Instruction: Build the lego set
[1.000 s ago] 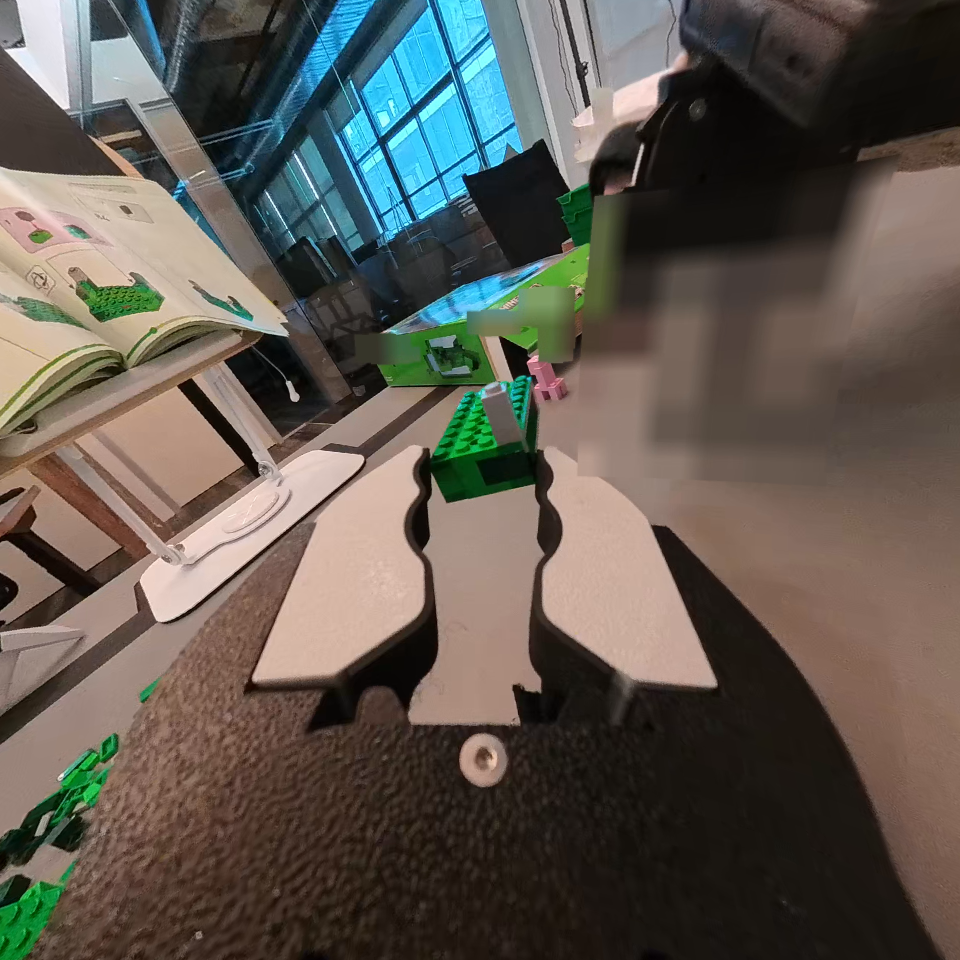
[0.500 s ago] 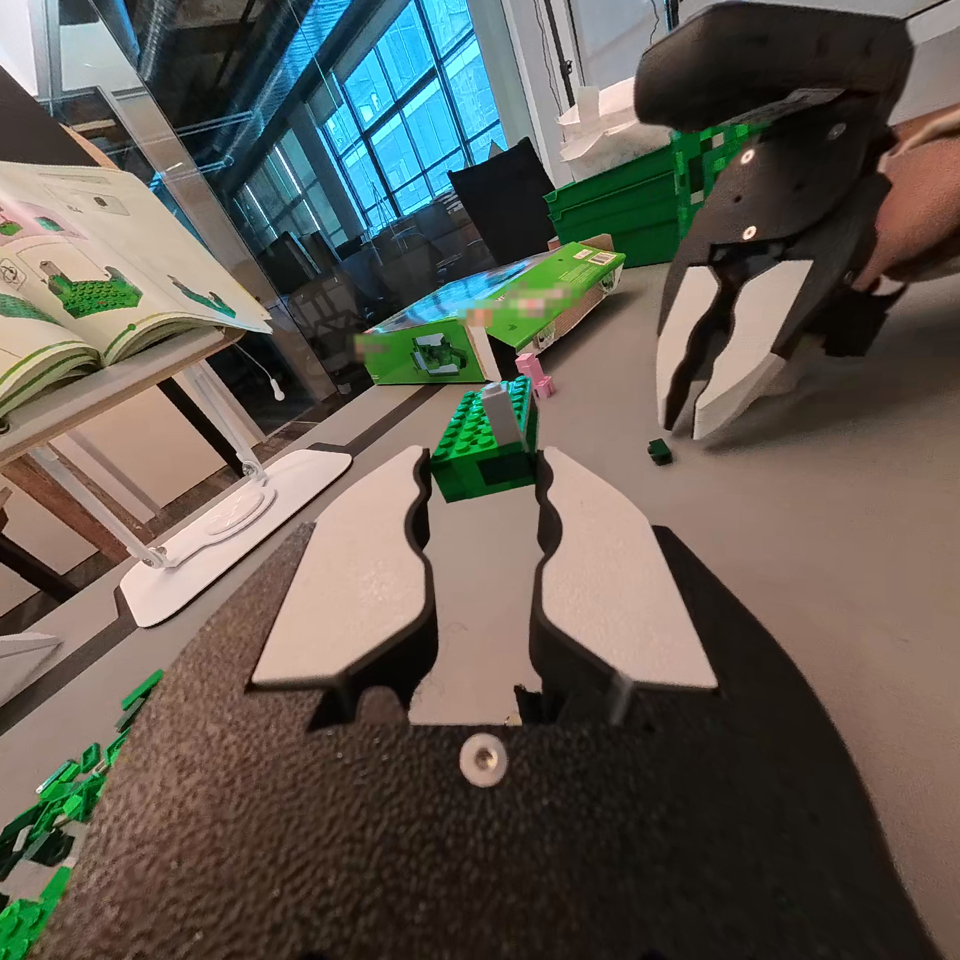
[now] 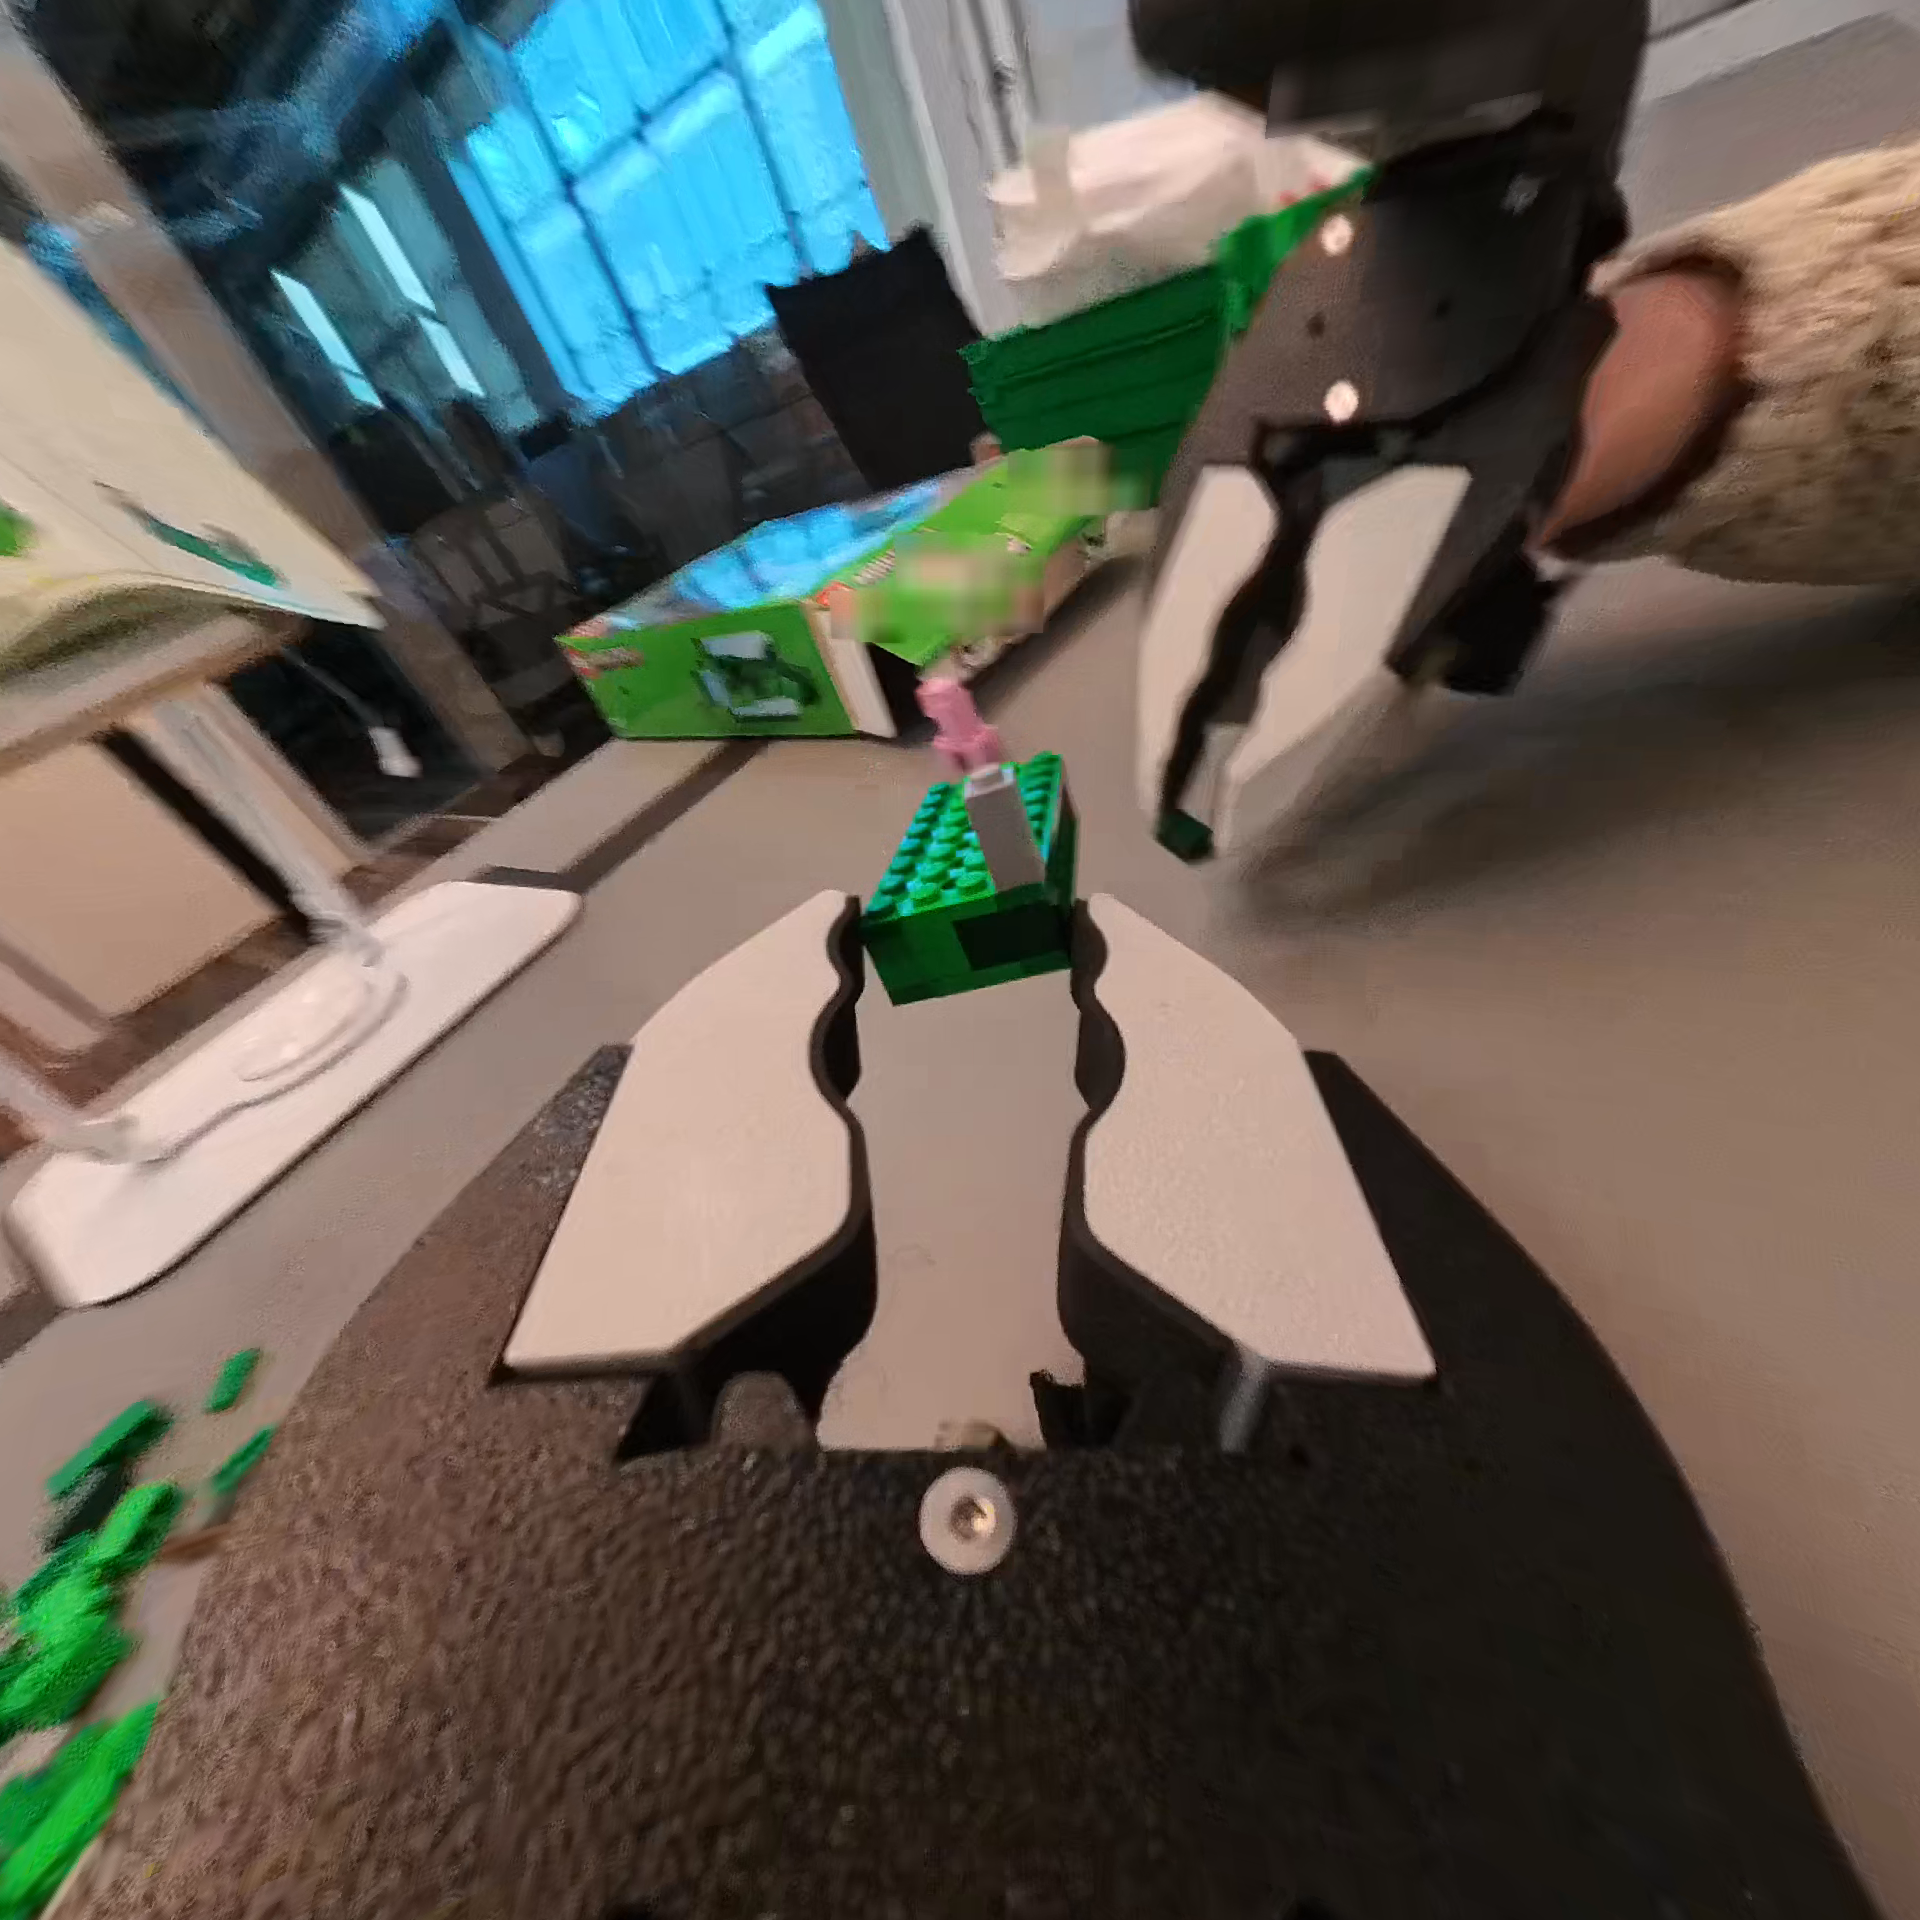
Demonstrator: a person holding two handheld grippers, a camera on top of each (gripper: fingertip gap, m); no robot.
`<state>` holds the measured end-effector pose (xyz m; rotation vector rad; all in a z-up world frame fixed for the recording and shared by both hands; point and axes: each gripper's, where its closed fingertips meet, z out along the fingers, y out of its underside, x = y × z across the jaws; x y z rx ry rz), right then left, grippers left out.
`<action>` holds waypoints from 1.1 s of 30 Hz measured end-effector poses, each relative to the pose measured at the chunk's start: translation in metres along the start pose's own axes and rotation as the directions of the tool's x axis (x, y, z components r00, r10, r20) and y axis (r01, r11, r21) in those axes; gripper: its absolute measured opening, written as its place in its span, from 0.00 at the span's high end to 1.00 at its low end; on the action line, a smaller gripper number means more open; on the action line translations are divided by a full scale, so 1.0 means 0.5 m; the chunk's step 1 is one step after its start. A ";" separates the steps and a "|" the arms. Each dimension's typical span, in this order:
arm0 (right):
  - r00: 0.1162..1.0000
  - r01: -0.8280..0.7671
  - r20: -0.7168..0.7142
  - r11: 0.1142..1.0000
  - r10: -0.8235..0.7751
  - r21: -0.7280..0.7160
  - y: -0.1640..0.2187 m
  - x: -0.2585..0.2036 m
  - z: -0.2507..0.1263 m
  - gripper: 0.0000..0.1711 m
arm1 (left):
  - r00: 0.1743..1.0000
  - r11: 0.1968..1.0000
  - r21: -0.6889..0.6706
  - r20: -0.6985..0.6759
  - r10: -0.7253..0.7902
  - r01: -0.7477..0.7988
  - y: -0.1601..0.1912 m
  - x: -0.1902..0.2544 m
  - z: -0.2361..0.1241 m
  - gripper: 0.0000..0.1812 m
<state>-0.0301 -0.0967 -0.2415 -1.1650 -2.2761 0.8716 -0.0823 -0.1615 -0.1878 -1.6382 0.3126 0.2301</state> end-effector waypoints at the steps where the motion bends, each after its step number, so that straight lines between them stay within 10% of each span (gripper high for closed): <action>1: 0.996 0.084 -0.001 0.992 -0.084 0.097 -0.028 -0.004 -0.014 0.90 | 0.997 0.999 -0.021 -0.067 -0.029 0.027 0.004 0.013 0.003 0.79; 4: 0.964 0.249 -0.006 0.891 -0.267 0.379 -0.105 -0.037 -0.062 0.90 | 0.959 0.995 0.007 -0.268 -0.093 0.099 -0.008 0.049 -0.005 0.79; 13: 0.895 0.212 0.285 0.889 -0.343 0.405 -0.140 -0.100 -0.046 0.90 | 0.901 0.991 0.053 -0.424 -0.092 0.126 -0.024 0.080 -0.025 0.79; 27: 0.976 -0.178 0.152 0.974 0.157 0.140 -0.165 -0.005 -0.075 0.88 | 0.997 0.998 0.038 -0.067 0.045 -0.042 -0.014 0.038 -0.002 0.79; 33: 0.894 0.205 0.364 0.961 -0.260 0.183 -0.159 -0.082 -0.122 0.88 | 0.949 0.985 0.174 -0.309 0.066 -0.012 -0.045 0.097 -0.026 0.79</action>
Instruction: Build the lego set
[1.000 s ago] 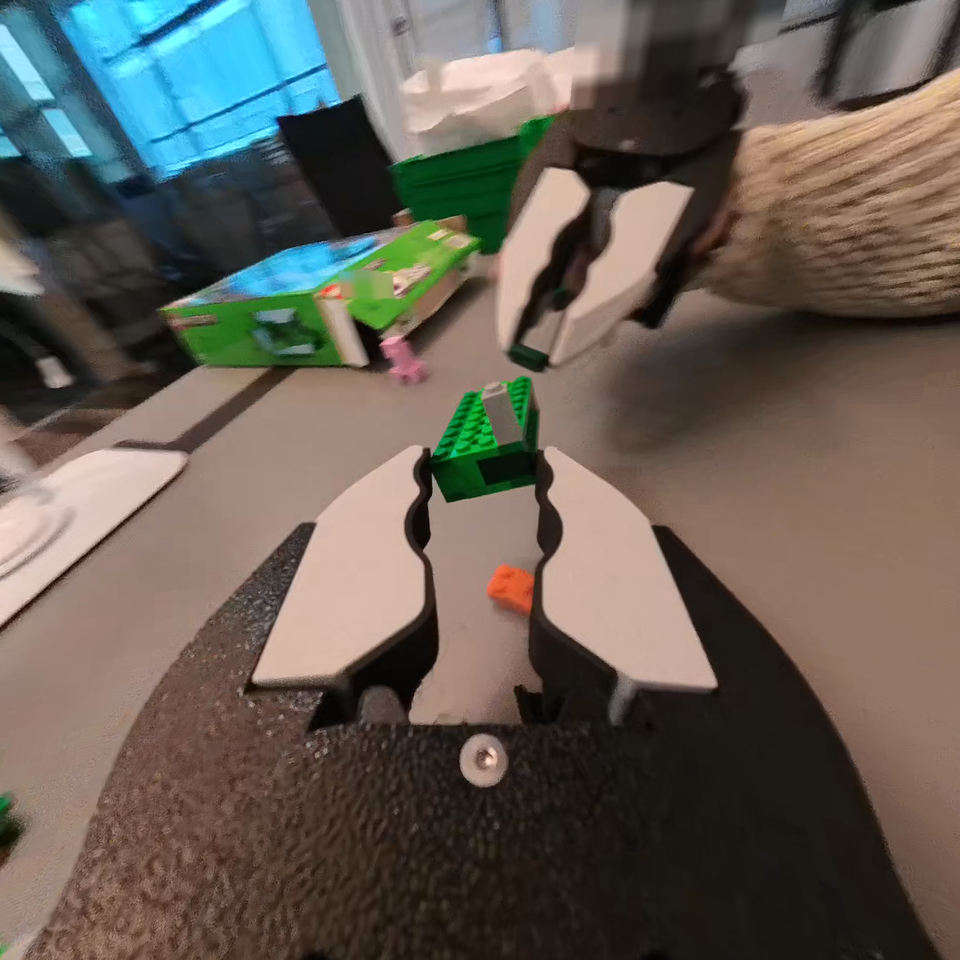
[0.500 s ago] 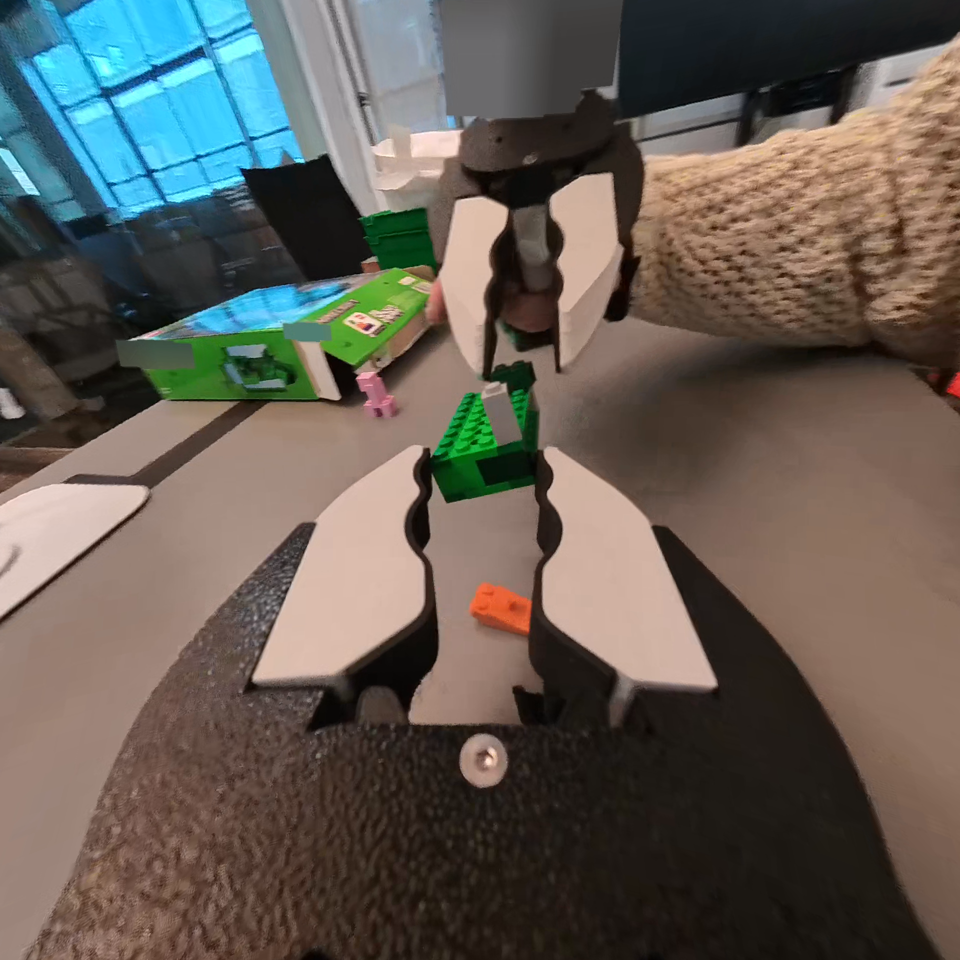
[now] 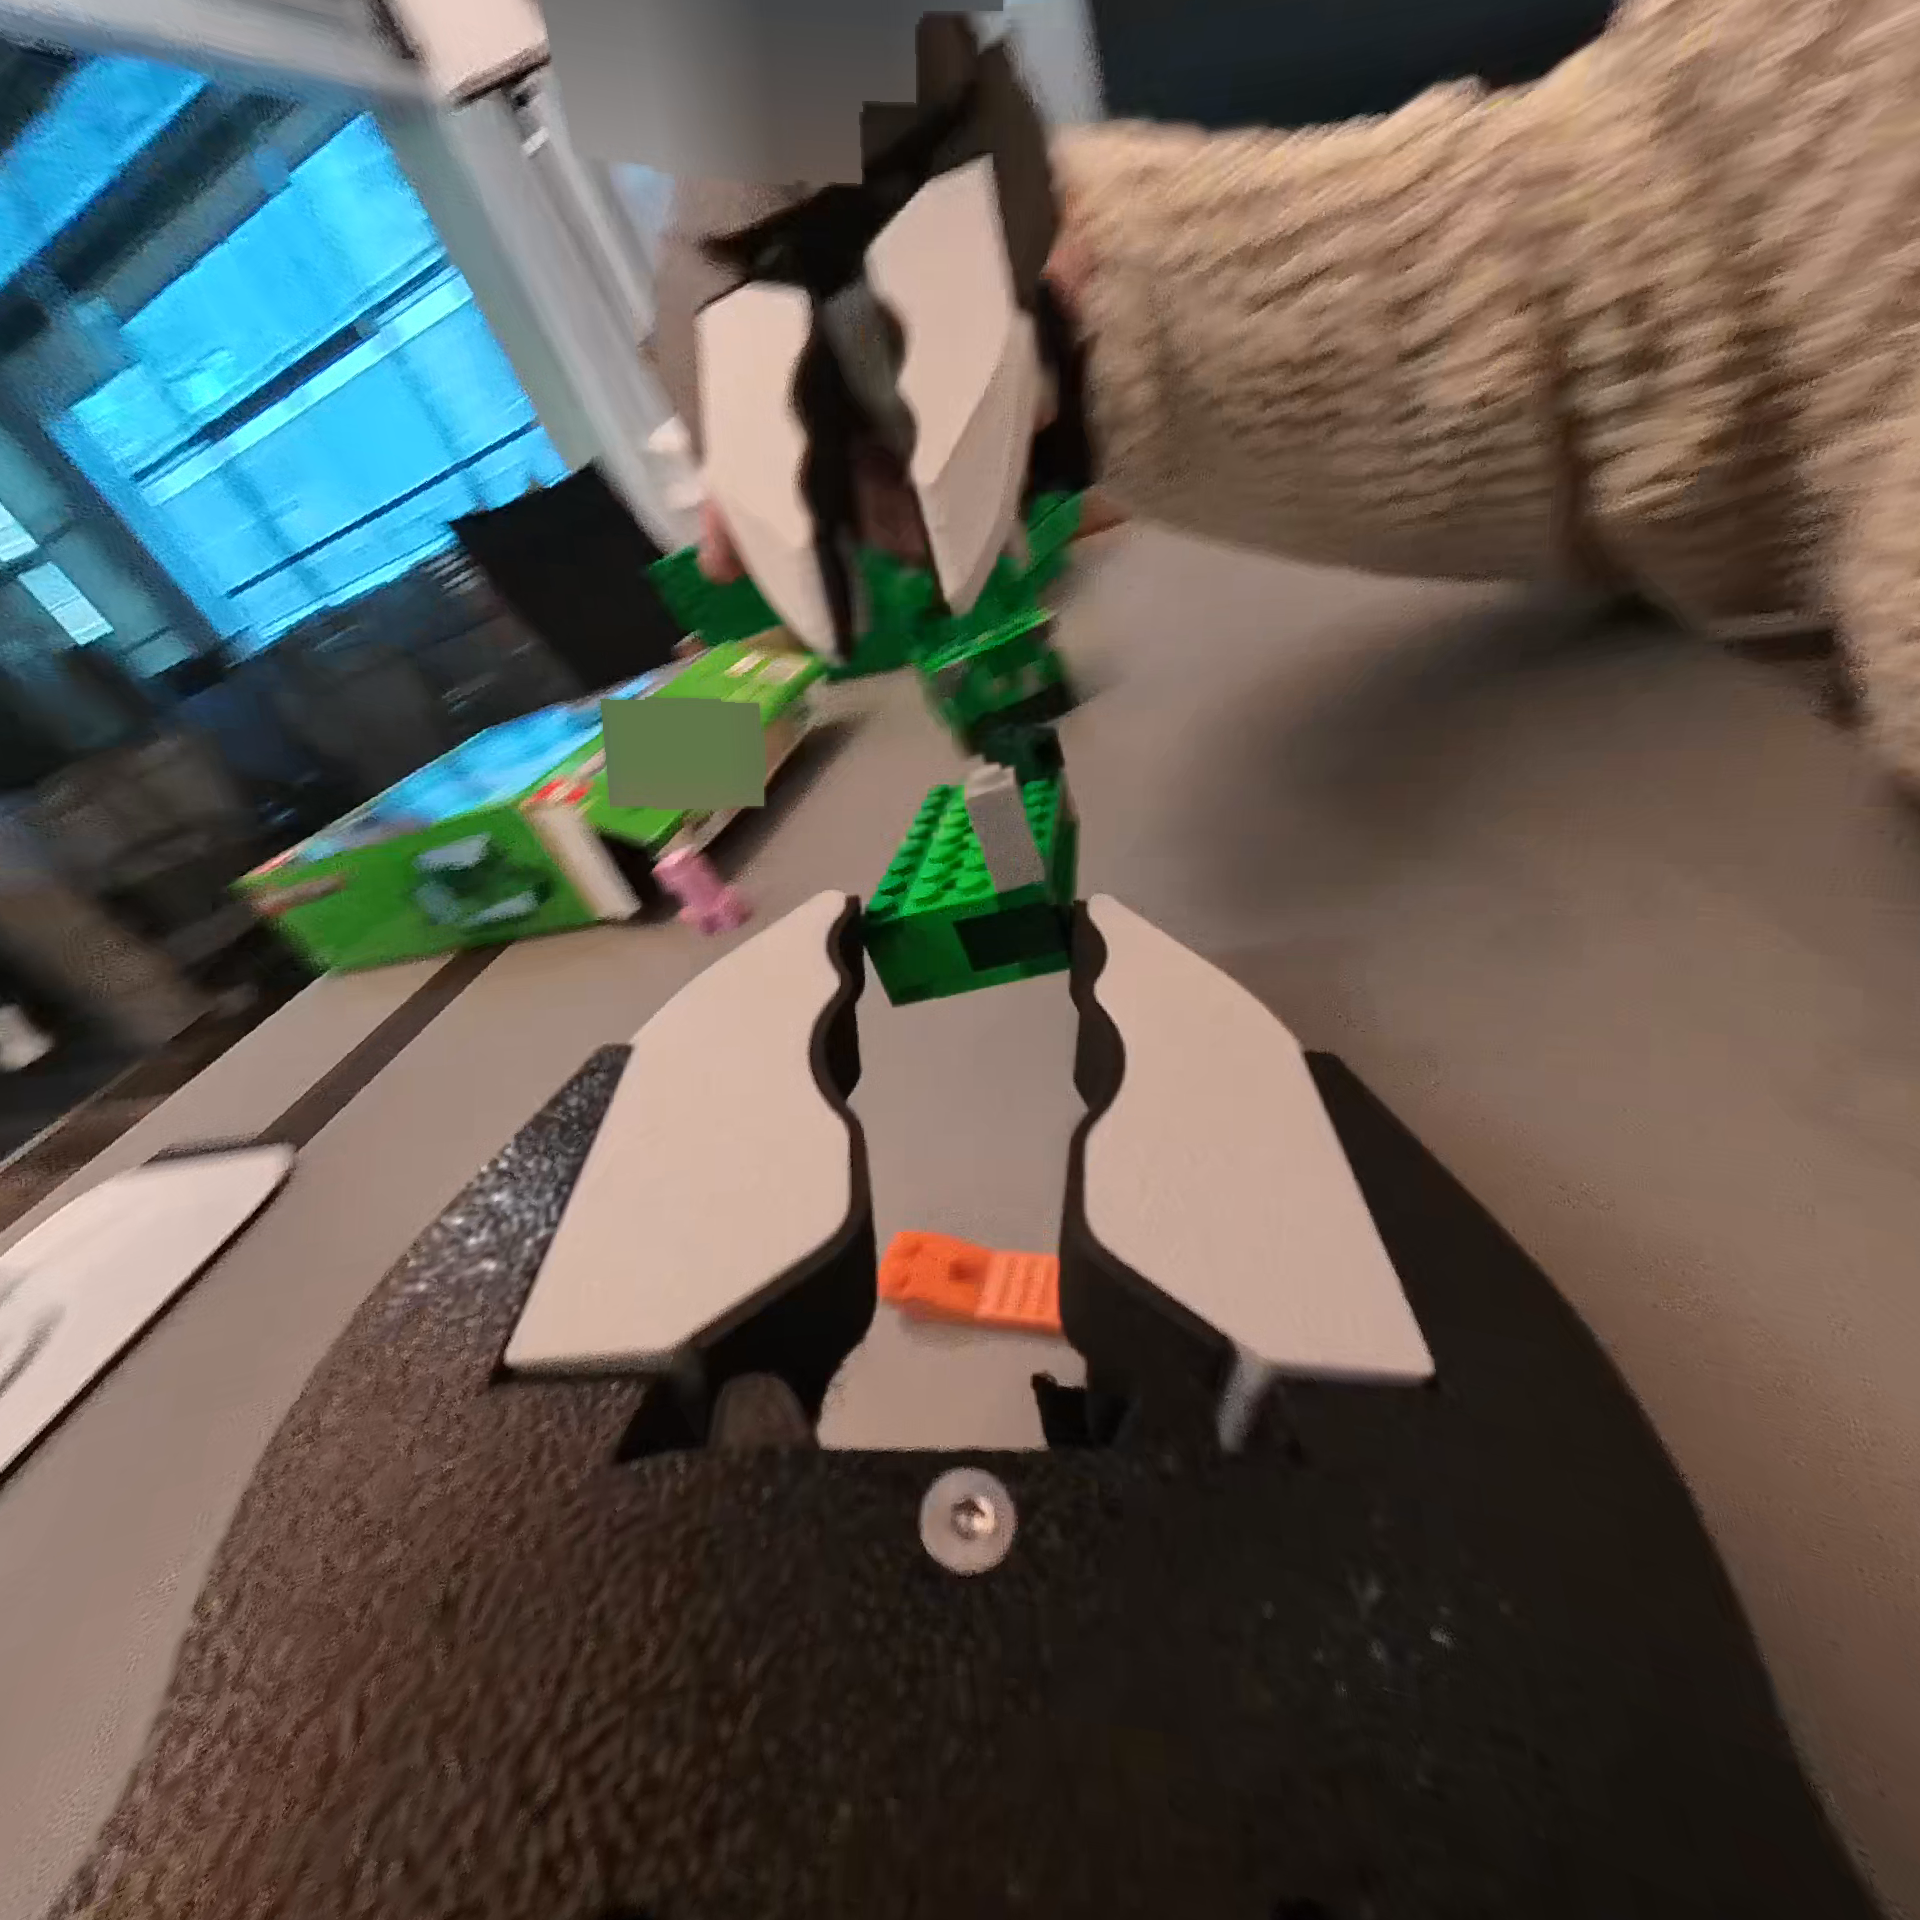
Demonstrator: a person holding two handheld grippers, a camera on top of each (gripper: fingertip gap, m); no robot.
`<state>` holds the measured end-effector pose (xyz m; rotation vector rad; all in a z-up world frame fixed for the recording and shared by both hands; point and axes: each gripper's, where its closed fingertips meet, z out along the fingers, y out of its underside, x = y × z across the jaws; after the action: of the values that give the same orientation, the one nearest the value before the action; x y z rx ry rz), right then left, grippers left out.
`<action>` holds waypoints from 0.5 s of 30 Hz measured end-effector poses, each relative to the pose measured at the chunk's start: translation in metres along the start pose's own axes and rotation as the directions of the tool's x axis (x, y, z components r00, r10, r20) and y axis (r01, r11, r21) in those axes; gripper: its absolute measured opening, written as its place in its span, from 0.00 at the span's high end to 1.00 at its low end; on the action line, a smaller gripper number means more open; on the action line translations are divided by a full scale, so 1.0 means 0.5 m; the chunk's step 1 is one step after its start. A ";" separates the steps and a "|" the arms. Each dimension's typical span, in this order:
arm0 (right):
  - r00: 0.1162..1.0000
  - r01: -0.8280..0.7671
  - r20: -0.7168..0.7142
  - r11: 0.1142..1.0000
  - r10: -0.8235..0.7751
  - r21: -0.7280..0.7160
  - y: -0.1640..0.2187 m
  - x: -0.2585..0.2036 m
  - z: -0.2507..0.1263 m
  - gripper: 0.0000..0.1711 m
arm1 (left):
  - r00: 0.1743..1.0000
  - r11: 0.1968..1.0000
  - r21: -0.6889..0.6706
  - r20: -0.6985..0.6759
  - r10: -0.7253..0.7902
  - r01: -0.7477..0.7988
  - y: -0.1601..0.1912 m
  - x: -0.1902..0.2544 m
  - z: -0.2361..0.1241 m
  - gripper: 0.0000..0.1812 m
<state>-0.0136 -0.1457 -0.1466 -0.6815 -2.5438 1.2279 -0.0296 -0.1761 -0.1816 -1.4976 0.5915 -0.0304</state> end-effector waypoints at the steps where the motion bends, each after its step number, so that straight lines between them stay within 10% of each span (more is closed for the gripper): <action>1: 0.997 0.052 0.059 0.998 -0.055 0.039 -0.006 -0.016 -0.002 0.86 | 0.998 0.999 0.042 -0.068 -0.011 0.014 -0.011 0.015 -0.005 0.79; 15: 0.923 0.113 0.348 0.981 -0.163 0.160 -0.010 -0.117 0.051 0.96 | 0.927 0.976 0.108 -0.347 -0.139 0.187 -0.037 0.052 -0.035 0.79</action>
<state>0.0253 -0.1953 -0.1592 -0.2562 -2.6975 1.5824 -0.0078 -0.2039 -0.1724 -1.4106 0.7217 -0.4591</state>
